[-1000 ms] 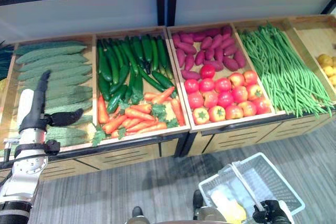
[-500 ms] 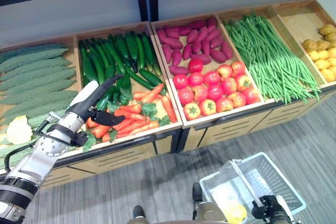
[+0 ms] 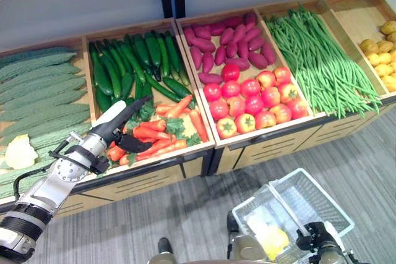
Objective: Get the vegetables into the basket
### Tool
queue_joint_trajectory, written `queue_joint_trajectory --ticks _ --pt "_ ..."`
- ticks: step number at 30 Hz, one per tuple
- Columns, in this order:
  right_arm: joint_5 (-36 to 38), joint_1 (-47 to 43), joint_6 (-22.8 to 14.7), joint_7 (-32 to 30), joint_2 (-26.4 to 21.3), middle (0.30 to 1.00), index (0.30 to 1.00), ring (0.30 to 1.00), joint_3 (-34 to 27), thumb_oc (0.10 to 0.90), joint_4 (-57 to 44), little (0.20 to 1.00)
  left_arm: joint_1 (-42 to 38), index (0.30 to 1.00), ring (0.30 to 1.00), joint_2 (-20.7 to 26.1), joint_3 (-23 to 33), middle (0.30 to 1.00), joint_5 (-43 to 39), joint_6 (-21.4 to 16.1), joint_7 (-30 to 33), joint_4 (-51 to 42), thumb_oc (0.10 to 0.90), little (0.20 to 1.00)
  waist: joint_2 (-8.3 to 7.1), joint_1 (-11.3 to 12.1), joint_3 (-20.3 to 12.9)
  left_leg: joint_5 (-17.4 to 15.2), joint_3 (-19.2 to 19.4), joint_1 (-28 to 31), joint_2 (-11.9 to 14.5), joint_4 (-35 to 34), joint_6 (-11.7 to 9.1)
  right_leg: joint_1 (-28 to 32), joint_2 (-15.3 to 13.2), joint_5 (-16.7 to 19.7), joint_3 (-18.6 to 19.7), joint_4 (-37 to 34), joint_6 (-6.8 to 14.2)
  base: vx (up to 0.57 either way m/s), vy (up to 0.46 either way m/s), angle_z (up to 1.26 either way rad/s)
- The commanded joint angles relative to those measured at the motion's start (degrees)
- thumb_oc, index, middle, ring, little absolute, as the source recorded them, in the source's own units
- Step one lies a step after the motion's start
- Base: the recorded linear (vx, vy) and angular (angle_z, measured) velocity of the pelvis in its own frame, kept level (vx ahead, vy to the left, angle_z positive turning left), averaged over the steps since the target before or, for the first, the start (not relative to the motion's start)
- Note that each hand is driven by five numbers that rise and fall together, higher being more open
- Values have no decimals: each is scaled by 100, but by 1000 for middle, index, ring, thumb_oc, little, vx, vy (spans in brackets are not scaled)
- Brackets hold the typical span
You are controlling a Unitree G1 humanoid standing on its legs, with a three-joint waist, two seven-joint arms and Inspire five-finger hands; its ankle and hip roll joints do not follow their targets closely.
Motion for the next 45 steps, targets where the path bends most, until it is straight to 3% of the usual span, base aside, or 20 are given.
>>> queue_joint_trajectory --ticks 1,25,26,27,28,36,45 --pt "-59 -249 -156 -214 -471 300 300 300 59 400 2 300 -985 1000 1000 165 286 1000 97 -236 427 186 900 1000 -303 -83 30 -284 -29 -102 2 7 -7 350 -446 -459 -205 62 569 -11 2 -4" --pt "-121 -527 -189 -400 -602 300 300 300 232 400 -69 300 -2141 1000 1000 -277 -661 1000 1535 -61 875 1410 900 1000 -298 -288 279 -202 140 -287 71 7 -35 -66 -376 -372 49 98 566 -5 2 -5" --pt "-104 -549 -191 -413 -611 300 300 300 234 400 -57 300 -2124 849 849 -337 -685 849 1573 -59 865 1552 792 849 -296 -291 286 -198 148 -293 74 7 -36 -81 -369 -371 68 101 564 1 7 -5" --pt "-111 -567 -184 -420 -617 300 300 300 236 400 -45 300 -2092 426 426 -369 -710 426 1619 -40 856 1636 490 426 -291 -293 287 -200 157 -289 75 7 -38 -90 -365 -371 87 101 559 8 8 -7" --pt "-135 -551 -188 -420 -622 300 300 300 232 400 -167 300 -2034 300 300 -381 -703 300 1665 -31 849 1672 400 300 -292 -303 296 -195 173 -287 80 7 -39 -99 -362 -369 104 102 555 13 9 -7" --pt "-148 -588 -208 -451 -680 300 300 300 220 400 -104 300 -1754 300 300 -506 -730 300 1993 37 858 2109 400 300 -285 -292 307 -210 204 -260 94 7 -48 -95 -341 -387 137 93 542 10 3 -7" --pt "-185 -577 -276 -583 -598 300 300 300 253 400 -56 300 -1741 300 300 -528 -460 300 2690 199 1596 2125 400 300 -316 -239 277 -245 171 -199 97 7 -48 13 -338 -434 72 81 543 0 0 0"
